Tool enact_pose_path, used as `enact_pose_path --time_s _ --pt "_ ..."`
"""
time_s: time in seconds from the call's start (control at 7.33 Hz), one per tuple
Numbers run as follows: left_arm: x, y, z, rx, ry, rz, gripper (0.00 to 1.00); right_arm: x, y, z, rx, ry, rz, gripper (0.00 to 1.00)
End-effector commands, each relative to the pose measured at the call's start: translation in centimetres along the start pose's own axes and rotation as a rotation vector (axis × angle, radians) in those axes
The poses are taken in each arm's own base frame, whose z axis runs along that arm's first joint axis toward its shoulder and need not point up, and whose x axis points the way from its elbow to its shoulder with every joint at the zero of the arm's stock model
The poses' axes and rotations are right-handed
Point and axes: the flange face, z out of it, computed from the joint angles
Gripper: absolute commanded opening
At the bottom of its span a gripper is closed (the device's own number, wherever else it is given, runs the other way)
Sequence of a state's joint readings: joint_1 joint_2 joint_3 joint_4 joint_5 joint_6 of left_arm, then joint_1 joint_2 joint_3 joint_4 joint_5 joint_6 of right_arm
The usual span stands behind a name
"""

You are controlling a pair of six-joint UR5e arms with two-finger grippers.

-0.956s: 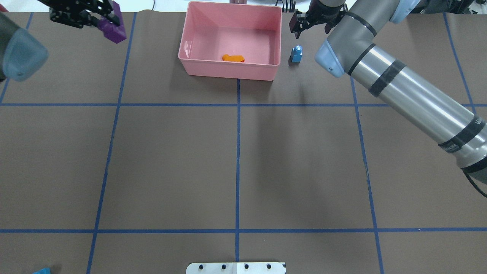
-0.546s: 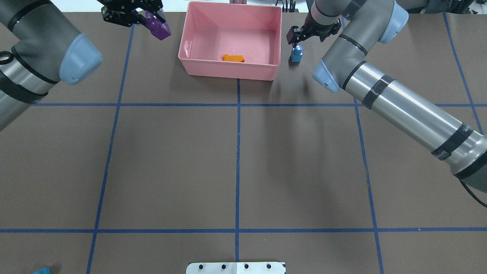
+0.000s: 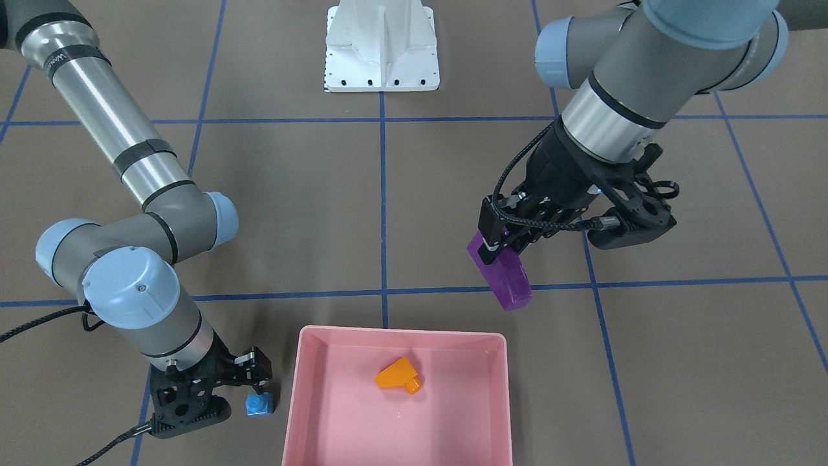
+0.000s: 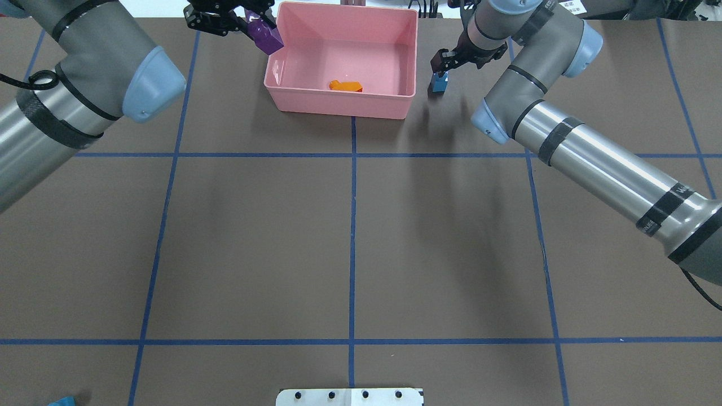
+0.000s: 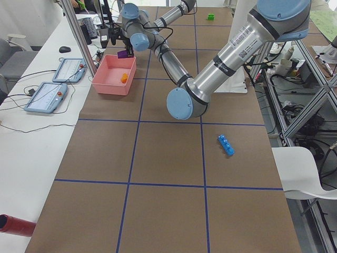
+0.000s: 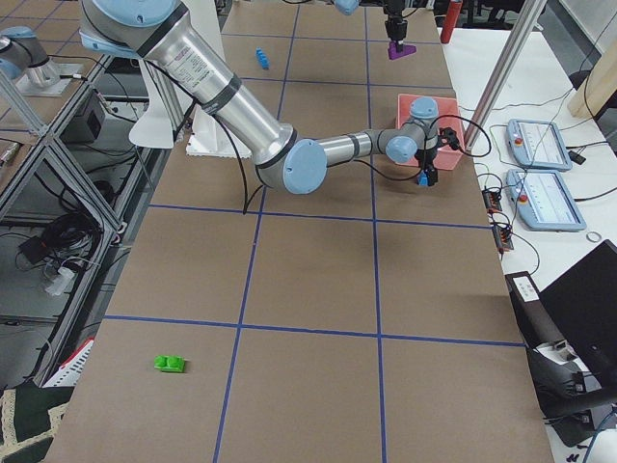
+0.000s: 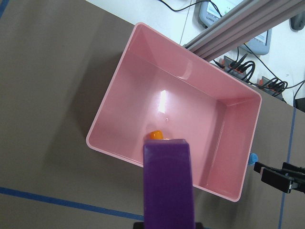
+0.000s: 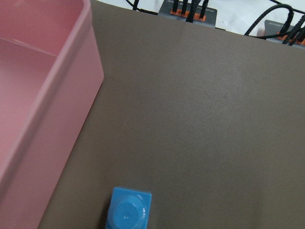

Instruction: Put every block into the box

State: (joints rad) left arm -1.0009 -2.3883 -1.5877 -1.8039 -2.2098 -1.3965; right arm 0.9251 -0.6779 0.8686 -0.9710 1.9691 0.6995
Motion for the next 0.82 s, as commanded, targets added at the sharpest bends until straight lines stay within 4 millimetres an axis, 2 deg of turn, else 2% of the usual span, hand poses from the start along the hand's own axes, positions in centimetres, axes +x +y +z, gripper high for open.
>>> enact_pose_path --time_s 0.0,0.14,0.41,0.68 --pt "0.1 0.0 0.0 0.000 0.001 0.002 0.00 -0.2 0.1 0.5 -0.003 -0.019 -0.004 0.99" --pt "0.6 0.2 -0.2 0.000 0.007 0.004 0.00 0.3 0.5 1.6 0.000 -0.025 -0.009 0.99" --pt "1.3 -0.1 1.0 0.028 -0.010 0.002 0.00 -1.0 -1.3 1.9 -0.003 -0.020 -0.006 0.97" --pt "1.6 -0.2 1.3 0.027 -0.013 0.003 0.00 -0.8 -1.1 2.3 -0.010 -0.014 -0.004 0.87"
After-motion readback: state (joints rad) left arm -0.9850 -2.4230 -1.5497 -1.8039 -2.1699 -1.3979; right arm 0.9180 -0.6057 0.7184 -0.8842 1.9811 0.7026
